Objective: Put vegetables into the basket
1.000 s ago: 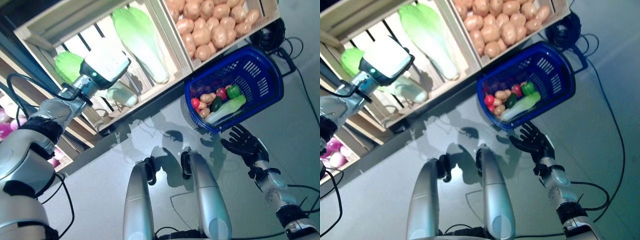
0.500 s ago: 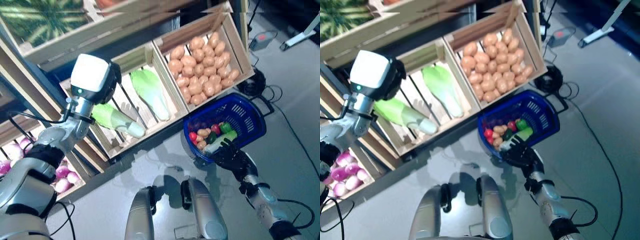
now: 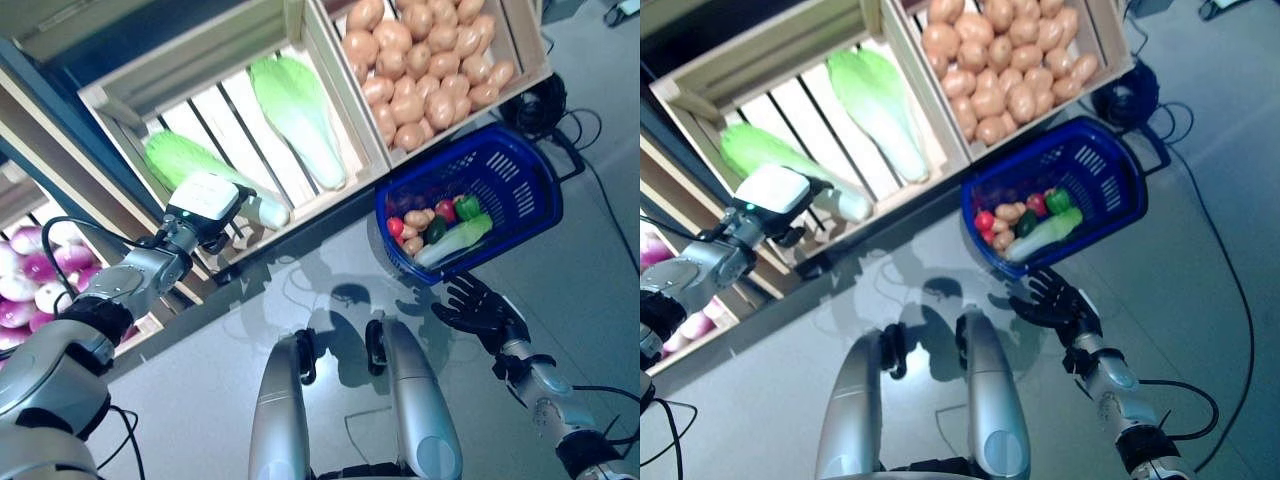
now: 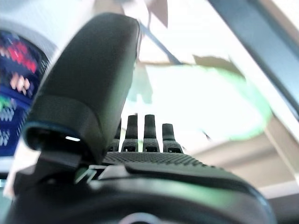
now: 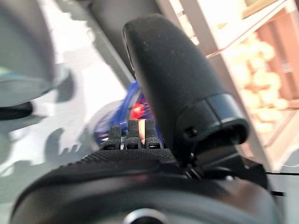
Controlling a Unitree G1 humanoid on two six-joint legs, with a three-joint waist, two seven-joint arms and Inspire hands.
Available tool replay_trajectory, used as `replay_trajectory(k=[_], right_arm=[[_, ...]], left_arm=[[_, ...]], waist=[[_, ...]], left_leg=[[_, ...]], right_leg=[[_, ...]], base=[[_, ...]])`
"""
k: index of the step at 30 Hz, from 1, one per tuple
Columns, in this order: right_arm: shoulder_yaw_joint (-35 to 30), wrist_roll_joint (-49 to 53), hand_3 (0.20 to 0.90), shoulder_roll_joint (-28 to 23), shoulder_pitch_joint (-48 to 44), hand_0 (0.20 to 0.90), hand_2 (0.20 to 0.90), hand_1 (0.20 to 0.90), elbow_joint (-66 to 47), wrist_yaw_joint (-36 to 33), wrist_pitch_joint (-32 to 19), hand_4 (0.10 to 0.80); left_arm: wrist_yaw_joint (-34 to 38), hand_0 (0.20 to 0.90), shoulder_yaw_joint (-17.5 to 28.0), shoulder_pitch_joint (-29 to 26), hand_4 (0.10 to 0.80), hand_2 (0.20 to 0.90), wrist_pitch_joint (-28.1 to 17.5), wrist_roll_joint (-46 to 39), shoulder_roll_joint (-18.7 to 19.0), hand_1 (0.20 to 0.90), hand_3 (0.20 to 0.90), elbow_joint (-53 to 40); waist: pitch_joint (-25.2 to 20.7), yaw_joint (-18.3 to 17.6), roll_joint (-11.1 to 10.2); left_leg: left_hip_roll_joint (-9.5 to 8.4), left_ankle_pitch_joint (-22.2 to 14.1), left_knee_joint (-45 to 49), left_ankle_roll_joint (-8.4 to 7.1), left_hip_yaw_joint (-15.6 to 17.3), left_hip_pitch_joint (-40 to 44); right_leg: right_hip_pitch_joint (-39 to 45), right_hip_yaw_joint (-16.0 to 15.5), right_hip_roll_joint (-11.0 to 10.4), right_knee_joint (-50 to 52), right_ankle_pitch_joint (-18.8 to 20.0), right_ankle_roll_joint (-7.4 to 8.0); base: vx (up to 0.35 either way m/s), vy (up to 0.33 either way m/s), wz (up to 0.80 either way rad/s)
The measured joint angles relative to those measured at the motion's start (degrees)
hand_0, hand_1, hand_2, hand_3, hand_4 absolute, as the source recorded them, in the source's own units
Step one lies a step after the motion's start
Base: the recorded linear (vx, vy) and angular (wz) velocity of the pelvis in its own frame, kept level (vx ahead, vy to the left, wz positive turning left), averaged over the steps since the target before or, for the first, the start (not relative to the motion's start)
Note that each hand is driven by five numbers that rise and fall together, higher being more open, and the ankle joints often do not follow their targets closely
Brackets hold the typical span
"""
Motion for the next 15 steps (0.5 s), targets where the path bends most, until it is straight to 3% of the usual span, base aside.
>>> replay_trajectory(k=[8,15], right_arm=[[0.1,2.3,0.9,-0.9,-2.7,0.9,0.9,0.9,0.5,0.0,-0.2,0.8],[0.2,2.3,0.9,-1.0,-2.6,0.9,0.9,0.9,0.6,0.0,-0.3,0.8]], left_arm=[[1.7,0.9,-2.5,-6.5,0.8,0.9,2.1,2.3,0.1,0.9,0.9,-0.4],[5.8,0.9,-3.1,-7.1,0.8,0.9,2.2,7.3,0.1,0.9,0.9,0.8]], waist=[[0.7,-0.1,-0.3],[0.7,-0.1,-0.3]], left_leg=[[0.85,0.1,3.4,-0.15,-0.9,-7.1],[0.9,0.3,2.2,-0.43,-0.9,-7.3]], right_leg=[[-6.7,-0.7,0.3,2.8,0.4,-0.67],[-7.1,-0.8,0.4,2.0,0.4,-0.81]], base=[[-0.043,-0.006,0.0],[0.0,0.0,0.0]])
